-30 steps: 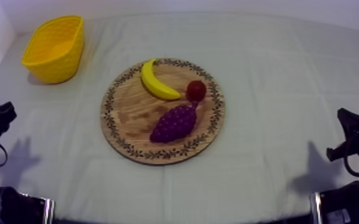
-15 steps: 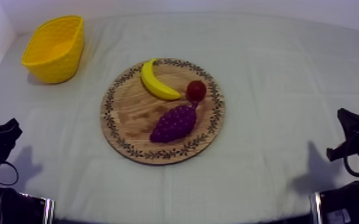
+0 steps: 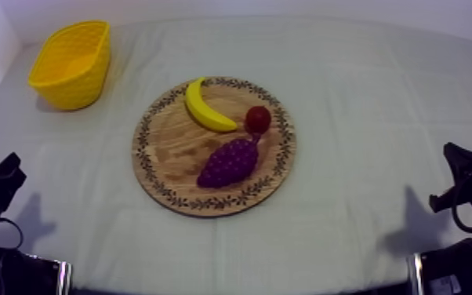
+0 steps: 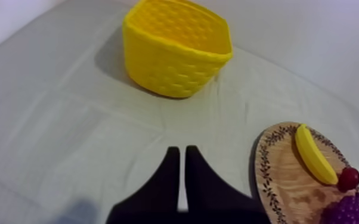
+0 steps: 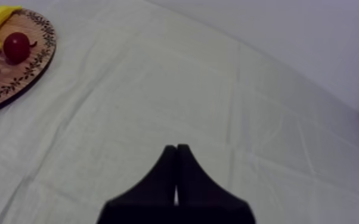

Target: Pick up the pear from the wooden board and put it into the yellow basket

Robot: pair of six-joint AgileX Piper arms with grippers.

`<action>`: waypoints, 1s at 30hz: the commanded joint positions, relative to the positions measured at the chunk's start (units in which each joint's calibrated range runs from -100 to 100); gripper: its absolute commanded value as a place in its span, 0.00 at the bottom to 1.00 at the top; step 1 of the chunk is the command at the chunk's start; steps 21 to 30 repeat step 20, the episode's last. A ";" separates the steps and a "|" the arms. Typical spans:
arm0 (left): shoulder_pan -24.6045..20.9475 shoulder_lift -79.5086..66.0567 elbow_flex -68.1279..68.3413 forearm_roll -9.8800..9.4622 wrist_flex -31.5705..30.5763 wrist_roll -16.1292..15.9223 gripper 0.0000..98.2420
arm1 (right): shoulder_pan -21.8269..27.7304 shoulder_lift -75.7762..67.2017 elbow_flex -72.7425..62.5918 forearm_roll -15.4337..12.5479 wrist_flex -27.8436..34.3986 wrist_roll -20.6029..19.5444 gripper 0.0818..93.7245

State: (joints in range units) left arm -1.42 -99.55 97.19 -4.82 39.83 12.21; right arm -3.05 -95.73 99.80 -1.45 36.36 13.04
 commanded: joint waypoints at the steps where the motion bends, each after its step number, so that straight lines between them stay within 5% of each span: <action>1: 0.12 -0.06 0.67 0.16 -1.79 -0.14 0.00 | -0.02 -0.03 -0.02 -0.04 0.02 -0.03 0.00; 8: 0.28 -0.18 2.42 1.11 -7.06 -0.33 0.00 | -0.02 -0.03 -0.02 -0.04 0.02 -0.03 0.00; 30: 0.29 -0.19 2.59 1.27 -7.57 -0.79 0.00 | -0.02 -0.03 -0.02 -0.04 0.02 -0.04 0.00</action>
